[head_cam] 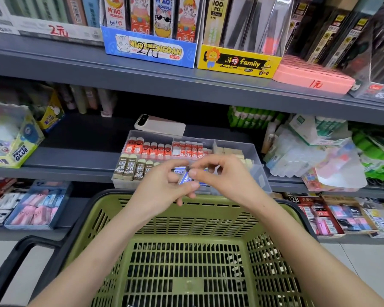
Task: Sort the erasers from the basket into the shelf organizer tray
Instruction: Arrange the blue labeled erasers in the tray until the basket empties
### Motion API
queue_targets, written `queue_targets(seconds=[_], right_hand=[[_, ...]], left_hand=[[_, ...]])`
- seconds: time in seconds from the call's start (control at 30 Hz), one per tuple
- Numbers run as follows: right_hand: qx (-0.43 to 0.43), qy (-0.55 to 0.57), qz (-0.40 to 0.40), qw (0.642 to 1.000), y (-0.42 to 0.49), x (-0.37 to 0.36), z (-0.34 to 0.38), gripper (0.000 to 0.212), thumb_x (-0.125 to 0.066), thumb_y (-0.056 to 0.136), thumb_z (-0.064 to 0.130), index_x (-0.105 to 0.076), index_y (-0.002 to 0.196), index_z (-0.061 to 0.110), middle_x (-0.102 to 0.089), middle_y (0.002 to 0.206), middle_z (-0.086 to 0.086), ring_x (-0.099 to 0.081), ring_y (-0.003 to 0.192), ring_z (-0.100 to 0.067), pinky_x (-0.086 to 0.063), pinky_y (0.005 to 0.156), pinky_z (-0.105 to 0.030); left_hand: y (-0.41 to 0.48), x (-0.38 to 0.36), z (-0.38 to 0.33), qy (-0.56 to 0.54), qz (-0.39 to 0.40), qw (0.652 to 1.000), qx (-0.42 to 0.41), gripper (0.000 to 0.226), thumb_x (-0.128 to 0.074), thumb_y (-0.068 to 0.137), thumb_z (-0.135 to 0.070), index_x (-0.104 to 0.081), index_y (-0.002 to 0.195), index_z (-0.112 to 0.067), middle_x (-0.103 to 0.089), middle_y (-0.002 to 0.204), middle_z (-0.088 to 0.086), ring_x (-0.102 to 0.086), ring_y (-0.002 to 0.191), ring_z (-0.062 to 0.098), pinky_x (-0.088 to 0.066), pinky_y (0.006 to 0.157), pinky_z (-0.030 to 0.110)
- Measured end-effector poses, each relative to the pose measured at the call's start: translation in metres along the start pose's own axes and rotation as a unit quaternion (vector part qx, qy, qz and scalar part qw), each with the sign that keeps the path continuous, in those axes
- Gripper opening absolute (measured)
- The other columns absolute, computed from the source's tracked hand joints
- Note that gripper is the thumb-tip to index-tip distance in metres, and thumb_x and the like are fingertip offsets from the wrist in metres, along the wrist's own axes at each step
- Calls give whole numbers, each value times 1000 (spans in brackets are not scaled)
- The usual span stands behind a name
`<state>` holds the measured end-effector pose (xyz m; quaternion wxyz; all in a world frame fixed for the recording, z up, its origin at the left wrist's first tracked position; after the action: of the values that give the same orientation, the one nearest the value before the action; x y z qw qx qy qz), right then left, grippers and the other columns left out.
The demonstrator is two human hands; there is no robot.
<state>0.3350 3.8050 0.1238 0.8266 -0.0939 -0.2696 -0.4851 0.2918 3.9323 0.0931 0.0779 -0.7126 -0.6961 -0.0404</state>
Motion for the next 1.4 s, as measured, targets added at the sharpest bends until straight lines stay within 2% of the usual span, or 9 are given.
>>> queue_targets(seconds=[0.17,0.33,0.63,0.83,0.97,1.1,1.23,1.33,1.4], right_hand=[[-31,86,-70,993,6,37,-14,9,-70,81,12,-66,77,20,-66,76,1,-58,74,-11,-46,72,-26],[-53,-90,-87,991,21,60,-31,12,-74,78,14,-65,87,14,-63,74,-2,-52,70,-12,-41,67,-16],[30,-329,-2,944,26,32,-38,10,-69,81,27,-73,84,19,-66,84,7,-47,92,-16,-33,85,-29],[92,-513,32,853,20,24,-48,28,-47,91,47,-71,100,35,-52,110,6,-39,106,-20,-16,77,-31],[91,-510,-7,855,6,24,-46,29,-49,91,49,-70,106,34,-53,119,4,-43,112,-22,-21,84,-33],[131,-312,-133,931,-37,31,-34,18,-61,86,29,-74,87,17,-64,91,-1,-53,88,-19,-32,77,-30],[-105,-46,42,992,-87,2,-81,9,-65,87,17,-69,80,15,-66,74,5,-56,66,-4,-43,68,-18],[-299,-162,292,894,-134,-39,-139,13,-64,87,28,-63,94,16,-67,83,3,-61,67,-1,-51,68,-21],[-384,-225,372,815,-161,-60,-172,32,-64,86,33,-59,106,9,-68,100,-8,-65,79,-12,-55,74,-24]], left_hand=[[14,-12,0,169,-37,983,-64,56,-66,81,-44,-45,131,-27,-66,108,-18,-63,97,6,-46,89,21],[13,-31,15,509,20,831,-224,68,-33,89,-67,-46,139,-22,-44,146,-5,-29,141,14,-2,117,37],[19,-30,25,546,62,794,-259,59,-39,88,-61,-61,124,-20,-60,130,-4,-44,132,20,-8,116,52],[20,-28,27,523,48,806,-272,47,-52,88,-52,-62,123,-22,-59,130,-5,-43,133,19,-7,116,51],[15,-26,28,517,34,806,-286,47,-55,88,-48,-61,125,-20,-57,134,-1,-41,135,21,-8,117,51],[-12,-17,25,471,-47,814,-337,36,-55,87,-37,-69,112,-15,-64,122,4,-55,119,23,-26,113,45],[-53,-10,43,402,-63,846,-344,26,-55,84,-29,-72,93,-11,-68,92,3,-59,89,21,-47,80,36],[-70,-29,82,455,129,853,-222,35,-53,87,-46,-69,106,-22,-65,102,-3,-56,98,17,-47,87,34],[-77,-42,122,517,289,802,-84,40,-56,85,-52,-59,121,-34,-56,123,-8,-46,117,12,-37,103,32]])
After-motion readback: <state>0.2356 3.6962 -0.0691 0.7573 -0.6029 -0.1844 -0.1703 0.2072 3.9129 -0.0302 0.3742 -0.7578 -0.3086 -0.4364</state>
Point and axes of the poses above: each hand's wrist, its own y-axis towards the middle knuckle, its own x-axis out of the back of the hand, z = x × y, the point moved 5 cm from there along y, towards the middle knuckle
